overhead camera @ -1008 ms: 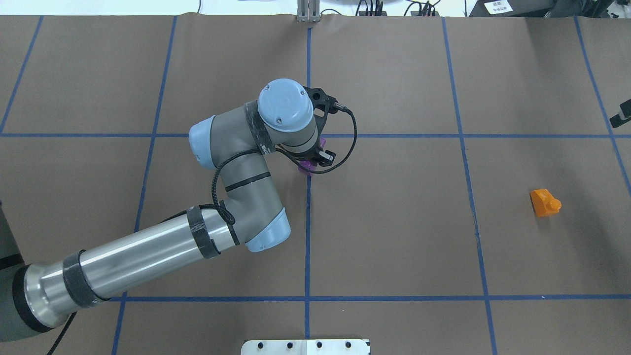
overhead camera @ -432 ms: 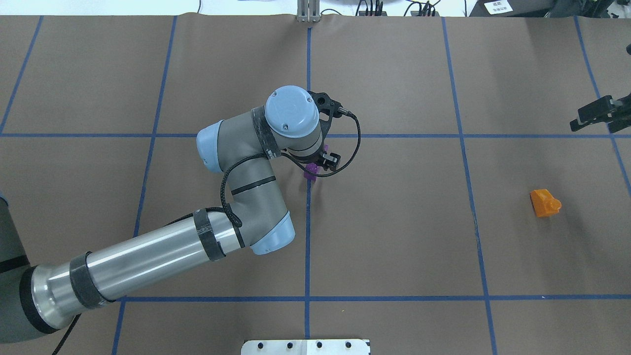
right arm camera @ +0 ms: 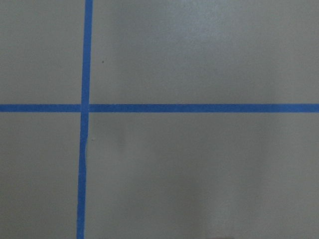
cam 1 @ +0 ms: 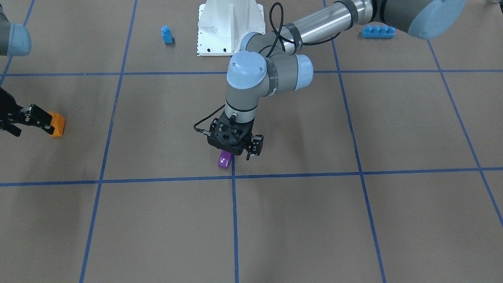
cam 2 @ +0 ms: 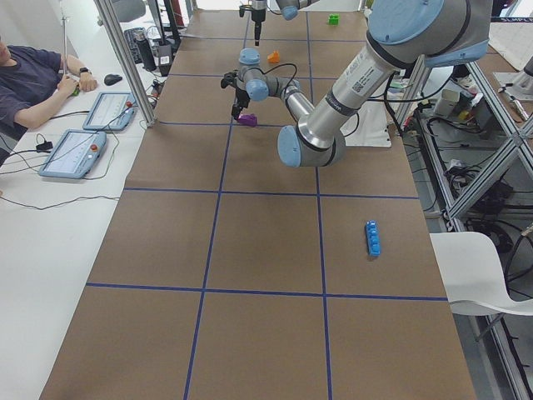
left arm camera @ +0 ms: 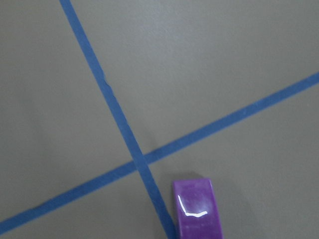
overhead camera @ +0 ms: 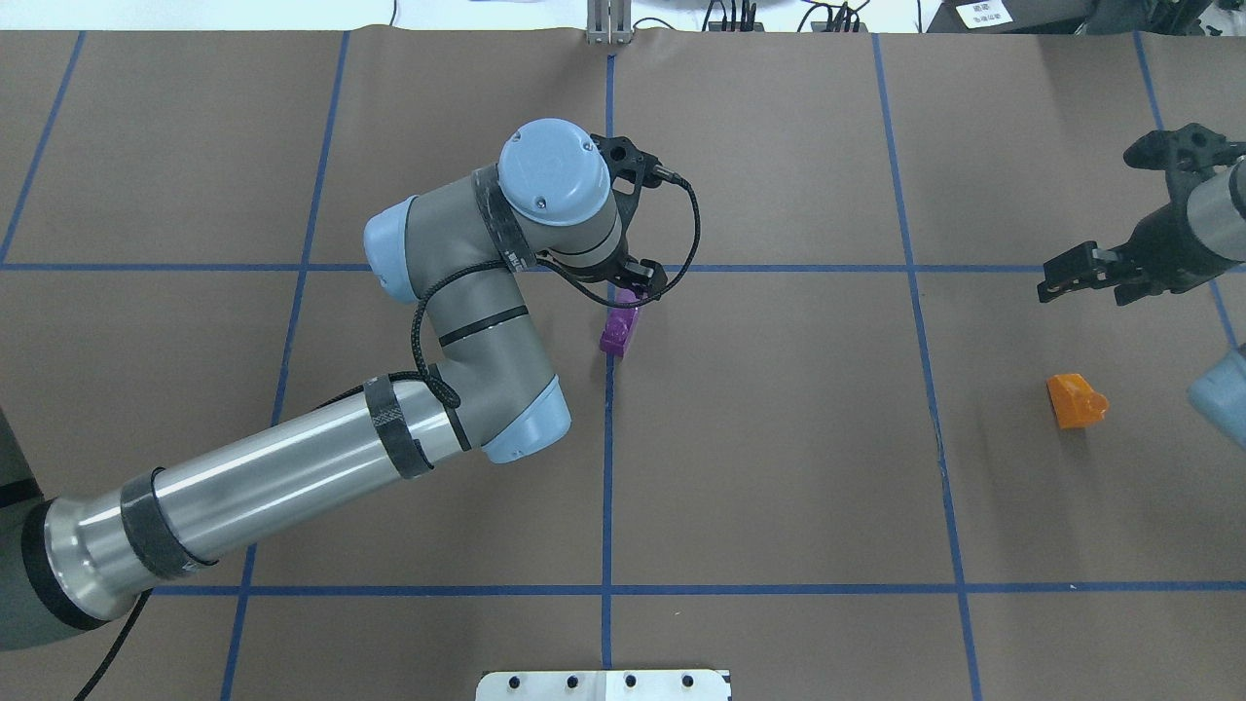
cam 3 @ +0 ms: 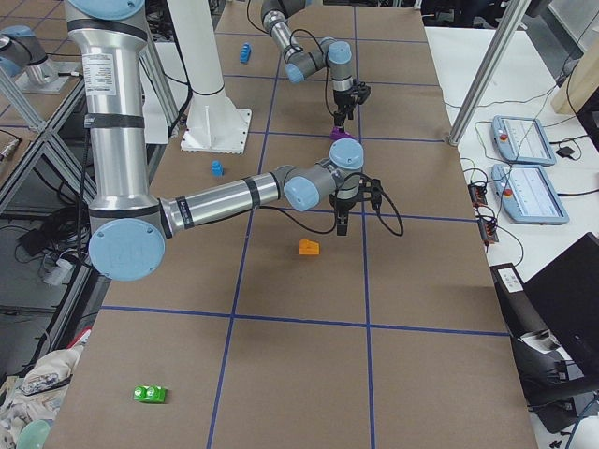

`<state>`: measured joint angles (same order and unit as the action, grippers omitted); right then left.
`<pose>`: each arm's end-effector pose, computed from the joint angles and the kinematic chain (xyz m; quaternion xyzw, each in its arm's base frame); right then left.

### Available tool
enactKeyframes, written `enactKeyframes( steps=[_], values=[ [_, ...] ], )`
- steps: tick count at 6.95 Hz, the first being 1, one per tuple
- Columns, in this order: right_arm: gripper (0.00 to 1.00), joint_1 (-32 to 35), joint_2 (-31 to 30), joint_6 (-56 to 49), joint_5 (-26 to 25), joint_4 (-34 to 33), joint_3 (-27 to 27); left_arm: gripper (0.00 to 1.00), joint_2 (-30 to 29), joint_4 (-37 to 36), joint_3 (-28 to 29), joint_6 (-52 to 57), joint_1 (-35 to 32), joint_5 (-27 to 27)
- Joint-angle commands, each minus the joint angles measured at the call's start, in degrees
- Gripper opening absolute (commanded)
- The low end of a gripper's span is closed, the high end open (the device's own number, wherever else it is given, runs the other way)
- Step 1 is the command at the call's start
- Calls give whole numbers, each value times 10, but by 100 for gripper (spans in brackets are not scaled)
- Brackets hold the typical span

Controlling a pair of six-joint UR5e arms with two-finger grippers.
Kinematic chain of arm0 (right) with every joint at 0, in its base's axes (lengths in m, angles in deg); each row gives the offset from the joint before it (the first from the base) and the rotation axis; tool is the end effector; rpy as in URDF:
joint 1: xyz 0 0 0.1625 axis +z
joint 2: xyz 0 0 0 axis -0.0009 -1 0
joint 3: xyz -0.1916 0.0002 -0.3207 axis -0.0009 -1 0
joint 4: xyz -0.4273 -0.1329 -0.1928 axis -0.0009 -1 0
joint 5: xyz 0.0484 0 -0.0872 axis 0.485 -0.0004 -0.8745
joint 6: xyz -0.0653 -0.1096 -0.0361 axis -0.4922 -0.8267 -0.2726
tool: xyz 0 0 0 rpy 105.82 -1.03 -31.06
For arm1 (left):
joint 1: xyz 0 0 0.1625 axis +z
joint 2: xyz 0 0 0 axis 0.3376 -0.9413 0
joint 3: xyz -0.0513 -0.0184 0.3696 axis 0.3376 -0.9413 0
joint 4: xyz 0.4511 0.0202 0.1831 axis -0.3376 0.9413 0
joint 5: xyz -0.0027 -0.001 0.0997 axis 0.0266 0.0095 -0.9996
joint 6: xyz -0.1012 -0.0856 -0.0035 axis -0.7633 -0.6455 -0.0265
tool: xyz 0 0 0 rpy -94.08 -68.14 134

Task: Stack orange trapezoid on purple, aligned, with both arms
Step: 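Release the purple block at center while the right gripper grasps the orange block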

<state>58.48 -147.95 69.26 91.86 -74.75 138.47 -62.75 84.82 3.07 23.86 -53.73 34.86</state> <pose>-0.2692 -0.5434 0.4473 0.0377 -0.4081 0.0197 0.9119 0.6420 -0.5541 0.0982 0.1948 0.4120 0.1414 0.8788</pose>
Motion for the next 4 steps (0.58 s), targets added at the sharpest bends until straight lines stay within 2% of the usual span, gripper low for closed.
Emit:
enactKeyframes(
  steps=[1,4],
  values=[
    [100,-56,-43,33,-40,51,0,100,0,0,-4,0,-12,17],
    [100,-70,-80,13,-39,51,0,100,0,1,-5,-8,-9,16]
  ],
)
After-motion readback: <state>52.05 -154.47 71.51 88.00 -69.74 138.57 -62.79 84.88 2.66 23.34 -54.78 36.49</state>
